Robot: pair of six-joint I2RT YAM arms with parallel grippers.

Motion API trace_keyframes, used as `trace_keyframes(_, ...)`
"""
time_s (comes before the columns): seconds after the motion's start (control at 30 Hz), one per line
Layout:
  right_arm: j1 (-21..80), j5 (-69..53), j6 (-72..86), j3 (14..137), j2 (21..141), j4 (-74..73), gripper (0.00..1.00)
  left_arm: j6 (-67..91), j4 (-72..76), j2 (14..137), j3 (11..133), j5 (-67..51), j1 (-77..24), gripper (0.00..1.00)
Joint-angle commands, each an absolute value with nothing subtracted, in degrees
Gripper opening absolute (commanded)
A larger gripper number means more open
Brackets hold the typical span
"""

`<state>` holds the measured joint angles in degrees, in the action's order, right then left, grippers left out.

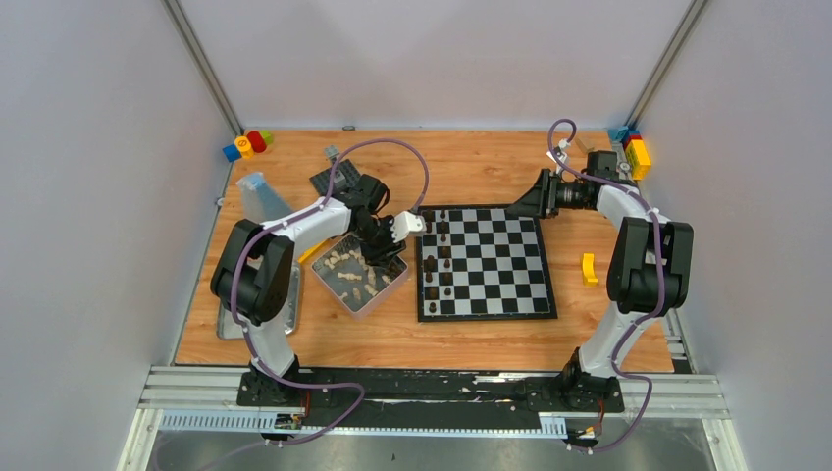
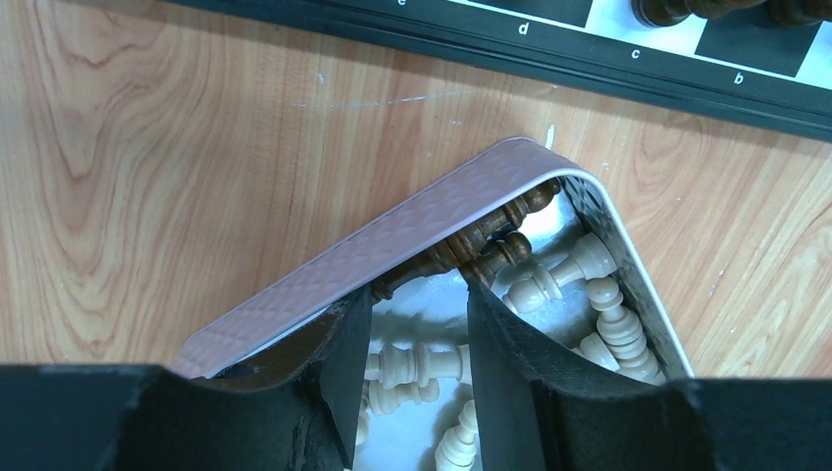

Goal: Set up the chess pieces on the board
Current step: Pick up the chess piece from the storage box.

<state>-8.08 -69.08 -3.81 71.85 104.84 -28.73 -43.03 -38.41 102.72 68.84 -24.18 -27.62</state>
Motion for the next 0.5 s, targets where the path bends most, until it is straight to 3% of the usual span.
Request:
trace_keyframes(0.0, -8.3, -70.2, -5.9, 74.2, 105.2, -28.5, 0.51, -45.1, -37.5, 103.7, 70.6, -23.8, -27.6, 0.49)
trace_keyframes(0.47, -8.3, -70.4, -6.2, 74.6, 106.3, -29.1, 0.51, -46.5, -37.8, 104.1, 69.6, -22.7, -27.6, 0.48)
